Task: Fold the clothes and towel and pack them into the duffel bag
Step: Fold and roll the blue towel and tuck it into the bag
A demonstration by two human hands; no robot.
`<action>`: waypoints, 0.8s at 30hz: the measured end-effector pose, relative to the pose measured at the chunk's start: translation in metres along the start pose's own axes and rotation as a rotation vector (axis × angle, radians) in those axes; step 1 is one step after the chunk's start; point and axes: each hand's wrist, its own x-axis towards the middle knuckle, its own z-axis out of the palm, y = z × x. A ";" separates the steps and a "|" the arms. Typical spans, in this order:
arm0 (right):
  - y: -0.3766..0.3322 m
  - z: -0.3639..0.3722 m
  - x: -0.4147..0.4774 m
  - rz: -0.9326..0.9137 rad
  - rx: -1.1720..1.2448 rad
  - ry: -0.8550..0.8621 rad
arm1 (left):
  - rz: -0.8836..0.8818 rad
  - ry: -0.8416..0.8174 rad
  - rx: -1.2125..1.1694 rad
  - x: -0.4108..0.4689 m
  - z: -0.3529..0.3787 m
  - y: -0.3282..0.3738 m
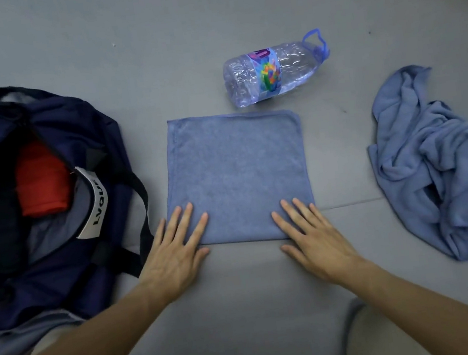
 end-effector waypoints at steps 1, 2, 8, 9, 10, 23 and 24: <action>-0.001 0.001 -0.007 -0.005 -0.002 -0.003 | 0.019 -0.015 0.015 -0.005 0.000 0.000; -0.004 0.000 -0.015 -0.010 0.000 -0.008 | 0.028 -0.030 0.029 -0.012 -0.002 0.001; -0.030 0.010 -0.063 -0.042 -0.016 -0.020 | 0.066 -0.091 0.092 -0.061 -0.005 0.015; -0.033 0.012 -0.070 -0.050 -0.008 -0.006 | 0.070 -0.101 0.094 -0.068 -0.007 0.017; -0.035 0.012 -0.076 -0.048 0.003 0.006 | 0.070 -0.105 0.093 -0.073 -0.009 0.018; -0.013 0.017 -0.069 -0.142 0.005 0.092 | 0.376 0.018 0.049 -0.043 -0.022 -0.002; -0.011 0.015 -0.069 -0.140 0.004 0.103 | 0.373 0.014 0.046 -0.044 -0.021 -0.003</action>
